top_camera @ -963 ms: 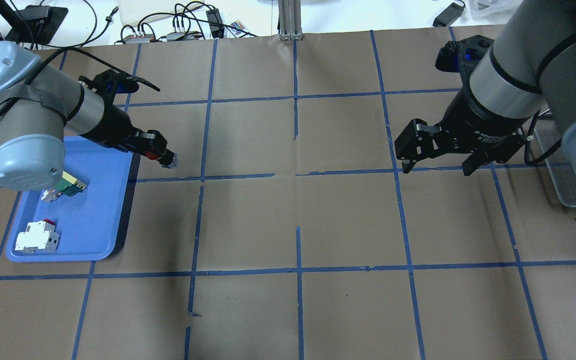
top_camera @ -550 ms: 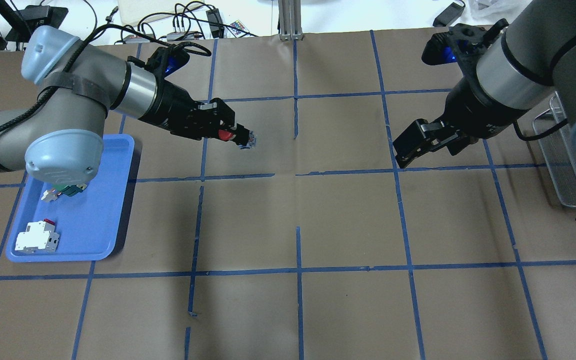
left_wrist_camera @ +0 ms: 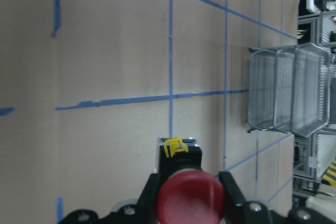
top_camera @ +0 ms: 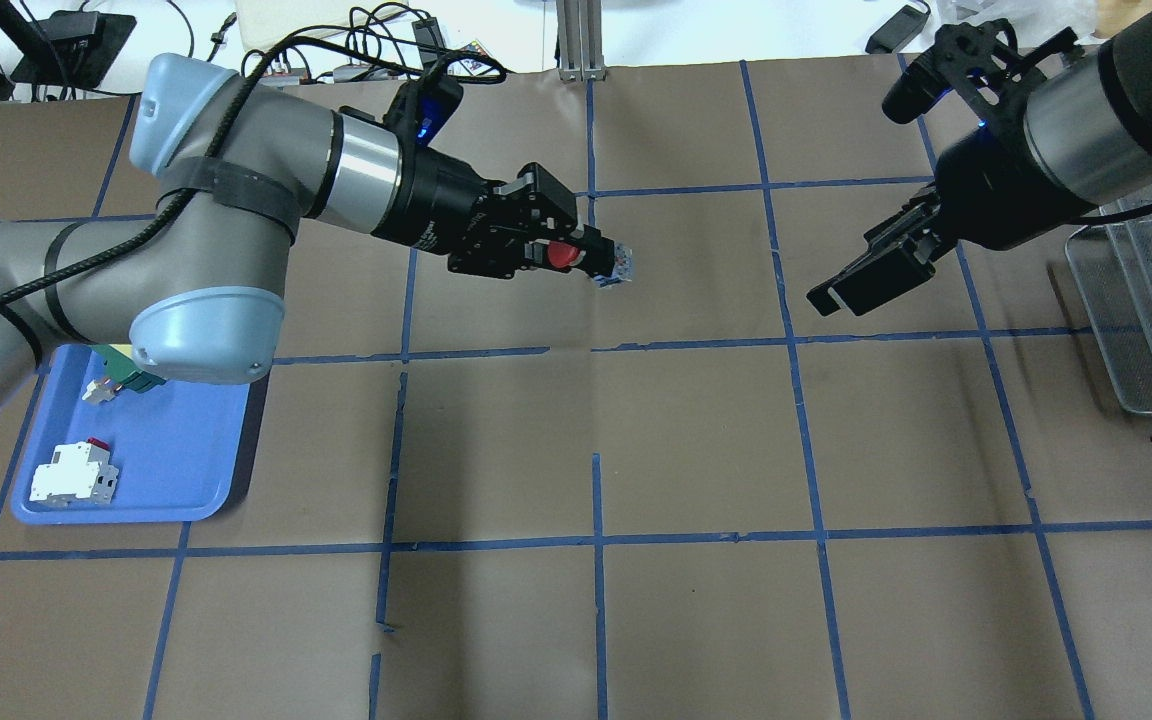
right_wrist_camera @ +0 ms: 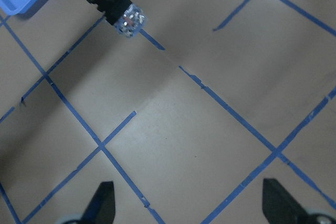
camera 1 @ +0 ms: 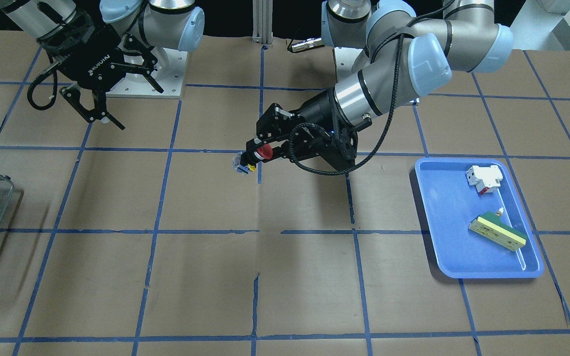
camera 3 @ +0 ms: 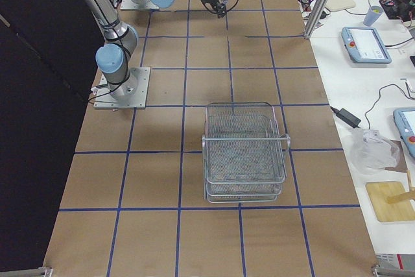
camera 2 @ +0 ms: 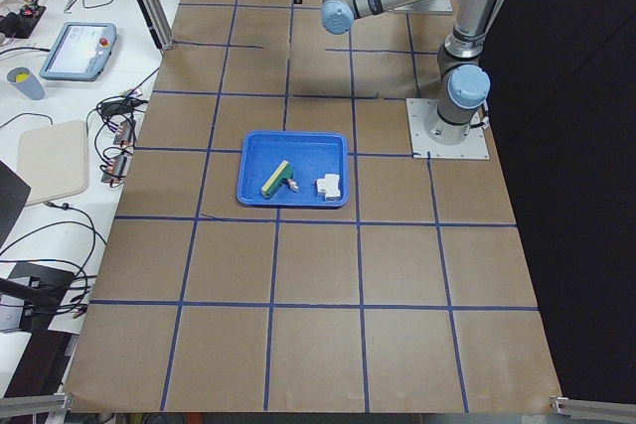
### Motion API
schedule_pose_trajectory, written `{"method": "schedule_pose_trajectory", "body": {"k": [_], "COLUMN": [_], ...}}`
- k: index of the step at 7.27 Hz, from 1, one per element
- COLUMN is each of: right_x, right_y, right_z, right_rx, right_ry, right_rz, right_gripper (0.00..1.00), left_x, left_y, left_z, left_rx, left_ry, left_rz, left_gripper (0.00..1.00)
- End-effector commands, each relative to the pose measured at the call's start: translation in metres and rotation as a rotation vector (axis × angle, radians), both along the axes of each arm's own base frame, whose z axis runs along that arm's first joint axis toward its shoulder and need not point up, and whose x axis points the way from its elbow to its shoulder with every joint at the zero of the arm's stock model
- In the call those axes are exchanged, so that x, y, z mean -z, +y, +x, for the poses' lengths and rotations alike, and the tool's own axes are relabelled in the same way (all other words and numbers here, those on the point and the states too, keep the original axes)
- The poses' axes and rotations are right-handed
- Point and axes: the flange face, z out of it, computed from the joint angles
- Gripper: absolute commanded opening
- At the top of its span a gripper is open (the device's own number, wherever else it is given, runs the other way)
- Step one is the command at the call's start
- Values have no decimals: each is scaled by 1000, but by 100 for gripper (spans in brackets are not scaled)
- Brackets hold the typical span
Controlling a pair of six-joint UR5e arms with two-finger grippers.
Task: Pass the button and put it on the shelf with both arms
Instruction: 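Lift the button and carry it toward the table center while the right gripper approaches, then close the right gripper on the button's base held by the left gripper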
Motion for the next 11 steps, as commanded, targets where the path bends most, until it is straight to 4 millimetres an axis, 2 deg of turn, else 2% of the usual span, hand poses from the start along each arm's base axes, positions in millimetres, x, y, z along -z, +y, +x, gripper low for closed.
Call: {"method": "schedule_pose_trajectory", "body": {"k": [1,2,3,4,5,6,7,8,10,11], "right_x": [-3,-6,-3,18,30,32,30,18,-2,0], "right_y": [-4,-6,-7,-5,-2,-2,0,5,29,28], "right_z": [-4,-4,-3,-10,-22,-22,-21,-17,-10,-10], "right_rx": [-98,-217,-301,-318,-320,-319,-319,-319,-322,-330], "right_ry": [-31,-21,-85,-160,-184,-186,-183,-174,-162,-160], "right_rz": [-94,-180,-253,-278,-290,-286,-286,-306,-326,-336], "right_gripper": [100,100,100,100,100,100,100,100,100,100], "left_x": [-13,-22,-18,-30,-45,-51,-58,-60,-65,-69], "left_y": [20,30,34,41,39,28,25,24,18,17], "left_z": [-40,-50,-60,-66,-68,-70,-71,-72,-72,-73], "left_rx": [45,61,71,81,76,66,60,56,50,48], "left_ry": [87,96,101,149,165,168,170,171,172,173], "left_rz": [8,9,32,42,32,35,30,33,30,27], "left_gripper": [0,0,0,0,0,0,0,0,0,0]}}
